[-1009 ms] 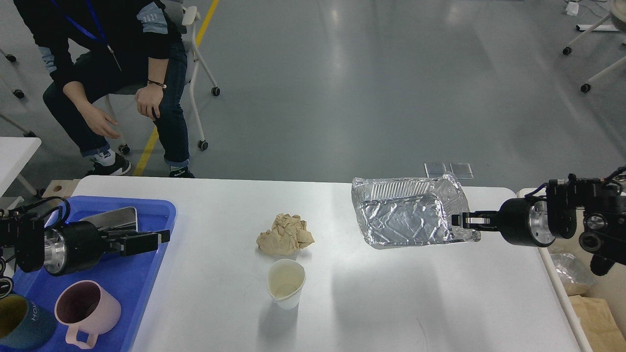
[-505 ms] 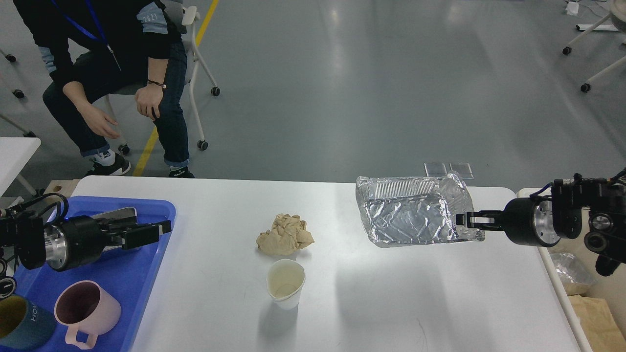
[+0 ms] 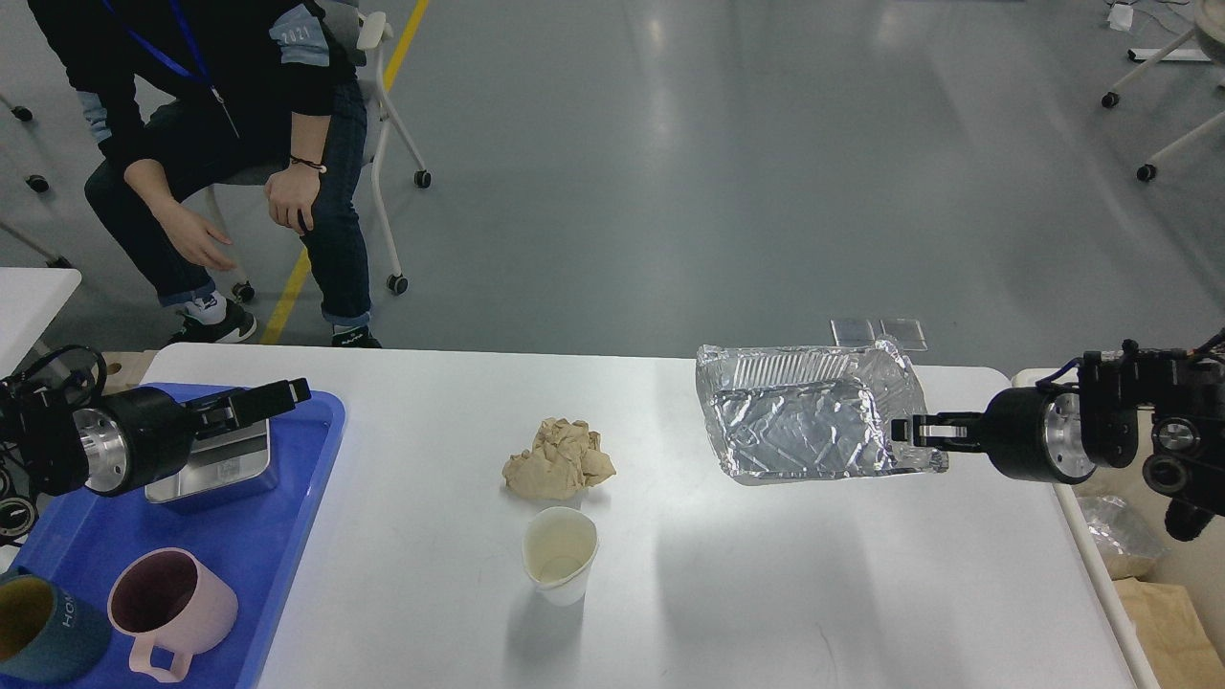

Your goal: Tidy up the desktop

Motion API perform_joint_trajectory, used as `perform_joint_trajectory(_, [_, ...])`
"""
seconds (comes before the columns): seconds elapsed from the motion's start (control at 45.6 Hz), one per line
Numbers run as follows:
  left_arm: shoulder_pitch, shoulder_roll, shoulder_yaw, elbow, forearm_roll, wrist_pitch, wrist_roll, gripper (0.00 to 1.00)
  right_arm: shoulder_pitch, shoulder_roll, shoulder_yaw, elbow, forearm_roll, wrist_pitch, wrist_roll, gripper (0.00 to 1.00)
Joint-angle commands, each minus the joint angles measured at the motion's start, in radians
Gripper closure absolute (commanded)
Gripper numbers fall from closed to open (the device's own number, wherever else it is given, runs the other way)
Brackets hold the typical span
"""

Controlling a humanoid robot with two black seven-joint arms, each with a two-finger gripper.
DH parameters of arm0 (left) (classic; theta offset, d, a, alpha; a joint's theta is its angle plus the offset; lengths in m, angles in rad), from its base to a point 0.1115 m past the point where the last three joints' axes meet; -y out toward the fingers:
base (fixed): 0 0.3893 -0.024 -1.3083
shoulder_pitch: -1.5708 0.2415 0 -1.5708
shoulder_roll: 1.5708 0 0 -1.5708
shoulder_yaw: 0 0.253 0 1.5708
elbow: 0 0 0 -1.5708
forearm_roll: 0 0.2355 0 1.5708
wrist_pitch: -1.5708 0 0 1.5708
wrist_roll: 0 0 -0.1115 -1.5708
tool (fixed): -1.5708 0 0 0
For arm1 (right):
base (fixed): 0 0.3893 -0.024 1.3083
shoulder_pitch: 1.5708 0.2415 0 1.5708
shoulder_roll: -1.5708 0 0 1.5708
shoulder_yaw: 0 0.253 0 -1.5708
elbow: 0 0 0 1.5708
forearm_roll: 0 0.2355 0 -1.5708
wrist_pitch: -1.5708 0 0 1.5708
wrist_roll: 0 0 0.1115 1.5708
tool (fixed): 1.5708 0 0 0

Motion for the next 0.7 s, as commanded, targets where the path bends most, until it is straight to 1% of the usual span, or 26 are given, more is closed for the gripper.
perform_joint_trajectory(0.0, [-0.003,-0.020,-0.038,-0.001,0.003,0.004,0.037,0.02,-0.002,0.000,0.000,0.001,0.000,0.000,0.000,1.00])
perform_joint_trajectory(0.132, [-0.015,-0.075,-0.068,0.002,-0.005,-0.017,0.033,0.02,-0.002,-0.003,0.000,0.001,0.000,0.000,0.000,1.00])
perform_joint_trajectory(0.197, [-0.032,-0.087,-0.066,0.002,-0.008,-0.063,0.035,0.01,-0.002,-0.003,0.000,0.002,0.000,0.000,0.000,1.00])
perform_joint_trajectory(0.241, [-0.067,-0.092,-0.066,0.004,-0.010,-0.130,0.038,0.01,-0.002,-0.004,0.000,0.004,0.000,0.000,0.000,1.00])
perform_joint_trajectory(0.285, [-0.109,-0.101,-0.063,0.005,-0.011,-0.218,0.050,0.00,-0.002,-0.004,0.000,0.004,0.000,0.000,0.000,1.00])
perform_joint_trajectory(0.373, [-0.186,-0.135,-0.059,0.028,-0.008,-0.393,0.061,0.00,-0.002,-0.011,0.000,0.004,0.000,0.000,0.000,1.00])
perform_joint_trajectory(0.395, [-0.216,-0.150,-0.057,0.046,-0.007,-0.452,0.075,0.00,-0.002,-0.014,0.000,0.004,0.000,0.000,0.000,1.00])
perform_joint_trajectory(0.417, [-0.235,-0.161,-0.055,0.057,-0.007,-0.488,0.084,0.00,-0.002,-0.017,0.000,0.004,0.000,0.000,0.000,1.00])
perform_joint_trajectory(0.505, [-0.305,-0.225,-0.052,0.108,-0.007,-0.585,0.119,0.00,-0.003,-0.018,0.001,0.006,0.000,0.000,0.000,1.00])
perform_joint_trajectory(0.549, [-0.327,-0.264,-0.052,0.131,-0.005,-0.617,0.138,0.00,-0.005,-0.021,0.001,0.006,0.000,0.000,0.000,1.00])
perform_joint_trajectory(0.592, [-0.341,-0.299,-0.051,0.152,0.007,-0.640,0.168,0.00,-0.006,-0.027,0.001,0.006,0.000,0.000,0.000,1.00])
perform_joint_trajectory(0.636, [-0.351,-0.336,-0.052,0.172,0.007,-0.660,0.204,0.00,-0.006,-0.035,0.001,0.007,0.000,0.000,0.000,1.00])
perform_joint_trajectory(0.68, [-0.367,-0.379,-0.051,0.195,0.007,-0.668,0.248,0.00,-0.008,-0.038,0.001,0.009,0.000,0.000,0.002,1.00])
